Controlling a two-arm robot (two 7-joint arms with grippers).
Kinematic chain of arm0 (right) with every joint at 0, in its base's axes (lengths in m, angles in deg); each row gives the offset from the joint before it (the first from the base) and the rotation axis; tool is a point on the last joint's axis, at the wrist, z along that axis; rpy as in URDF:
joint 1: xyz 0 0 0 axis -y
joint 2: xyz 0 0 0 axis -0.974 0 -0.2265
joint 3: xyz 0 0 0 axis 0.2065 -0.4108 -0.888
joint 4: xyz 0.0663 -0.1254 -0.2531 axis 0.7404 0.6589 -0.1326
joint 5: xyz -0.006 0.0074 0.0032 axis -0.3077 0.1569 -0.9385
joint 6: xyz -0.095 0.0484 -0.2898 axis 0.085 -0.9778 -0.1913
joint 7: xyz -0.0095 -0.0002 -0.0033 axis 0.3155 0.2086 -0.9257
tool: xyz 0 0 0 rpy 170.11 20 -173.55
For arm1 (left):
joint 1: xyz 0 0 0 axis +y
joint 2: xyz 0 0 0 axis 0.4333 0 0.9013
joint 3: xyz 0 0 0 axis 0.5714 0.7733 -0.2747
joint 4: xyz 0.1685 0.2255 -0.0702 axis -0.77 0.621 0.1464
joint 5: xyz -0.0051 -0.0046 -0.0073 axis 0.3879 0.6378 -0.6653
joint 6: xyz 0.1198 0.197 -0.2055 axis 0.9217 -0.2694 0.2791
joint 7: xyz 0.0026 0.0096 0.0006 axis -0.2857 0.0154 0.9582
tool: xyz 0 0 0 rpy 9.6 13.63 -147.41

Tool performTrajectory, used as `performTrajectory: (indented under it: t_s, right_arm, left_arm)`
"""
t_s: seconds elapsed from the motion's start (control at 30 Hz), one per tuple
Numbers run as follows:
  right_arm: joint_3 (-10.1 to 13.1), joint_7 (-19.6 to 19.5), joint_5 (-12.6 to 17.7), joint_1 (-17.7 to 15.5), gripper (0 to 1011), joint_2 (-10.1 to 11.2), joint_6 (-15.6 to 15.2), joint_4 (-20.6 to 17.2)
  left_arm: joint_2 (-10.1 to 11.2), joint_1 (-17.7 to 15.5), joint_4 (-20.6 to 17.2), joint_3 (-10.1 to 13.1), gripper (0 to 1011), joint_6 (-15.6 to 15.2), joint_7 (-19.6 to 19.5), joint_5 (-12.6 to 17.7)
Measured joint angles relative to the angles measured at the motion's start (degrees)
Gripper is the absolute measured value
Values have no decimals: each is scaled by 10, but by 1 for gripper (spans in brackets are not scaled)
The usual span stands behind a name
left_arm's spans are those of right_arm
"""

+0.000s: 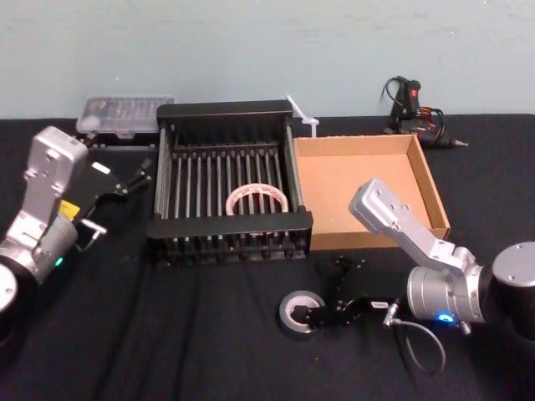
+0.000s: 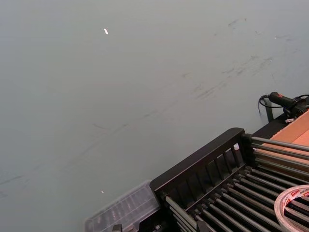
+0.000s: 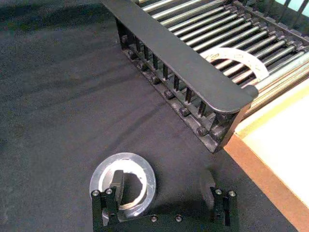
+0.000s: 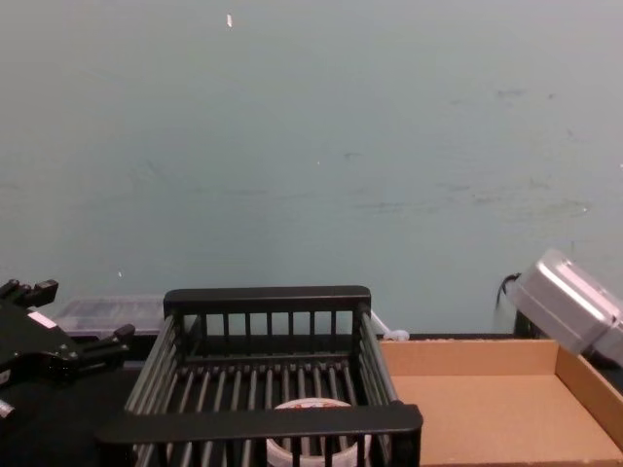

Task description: Pick up the white tape and place it into the black box , Pick up the silver tape and place it into the brown box.

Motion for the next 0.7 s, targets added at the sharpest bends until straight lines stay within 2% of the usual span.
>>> performTrajectory:
  t_s: [0.47,0.7]
  right_arm:
    - [0,0,0,0,1002,0,1,0]
    - [0,0,0,0,882,0,1,0]
  left_arm:
    - [0,0,0,0,1001,0,0,0]
    - [0,0,0,0,1001,0,0,0]
